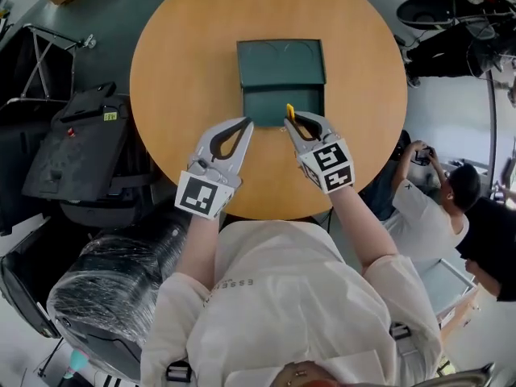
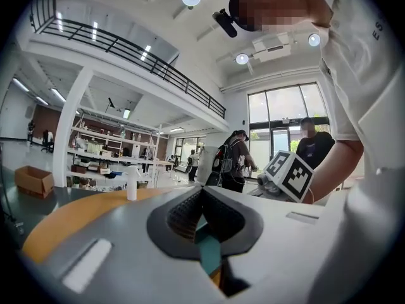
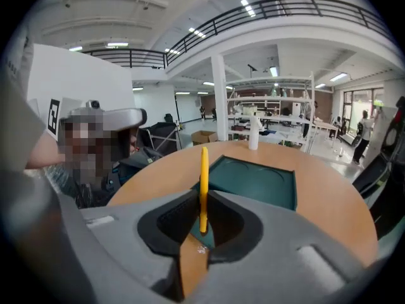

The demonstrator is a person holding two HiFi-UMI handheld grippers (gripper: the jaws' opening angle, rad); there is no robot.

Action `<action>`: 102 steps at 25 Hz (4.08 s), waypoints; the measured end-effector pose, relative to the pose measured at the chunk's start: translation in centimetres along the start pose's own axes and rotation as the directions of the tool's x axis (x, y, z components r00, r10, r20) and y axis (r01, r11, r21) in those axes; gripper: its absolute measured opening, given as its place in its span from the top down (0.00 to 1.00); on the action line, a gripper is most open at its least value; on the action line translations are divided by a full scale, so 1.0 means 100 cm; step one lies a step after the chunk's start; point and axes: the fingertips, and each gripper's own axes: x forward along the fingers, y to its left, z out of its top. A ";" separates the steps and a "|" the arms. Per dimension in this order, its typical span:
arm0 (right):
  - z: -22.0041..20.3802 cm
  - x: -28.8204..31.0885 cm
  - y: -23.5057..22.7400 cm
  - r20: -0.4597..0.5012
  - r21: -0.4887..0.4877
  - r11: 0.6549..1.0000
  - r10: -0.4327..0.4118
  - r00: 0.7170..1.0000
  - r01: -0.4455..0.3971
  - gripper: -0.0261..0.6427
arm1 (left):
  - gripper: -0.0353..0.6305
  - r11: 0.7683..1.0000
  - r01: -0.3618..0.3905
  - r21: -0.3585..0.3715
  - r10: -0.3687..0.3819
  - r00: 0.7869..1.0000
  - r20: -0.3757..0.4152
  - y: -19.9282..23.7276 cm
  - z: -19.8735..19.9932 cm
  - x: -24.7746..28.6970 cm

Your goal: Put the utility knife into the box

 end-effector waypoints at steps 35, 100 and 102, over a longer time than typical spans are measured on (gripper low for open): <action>0.015 0.034 -0.029 -0.086 0.063 0.994 0.094 0.992 -0.089 0.85 | 0.92 0.992 -0.120 -0.025 0.117 0.990 -0.078 0.041 -0.010 0.016; -0.068 -0.315 0.243 0.404 0.023 0.993 -0.117 0.907 0.118 0.97 | 0.92 0.992 -0.112 0.062 0.104 0.988 0.117 -0.267 0.030 -0.268; -0.072 -0.321 0.246 0.405 0.004 0.993 -0.108 0.908 0.116 0.97 | 0.92 0.992 -0.113 0.061 0.105 0.988 0.114 -0.277 0.032 -0.269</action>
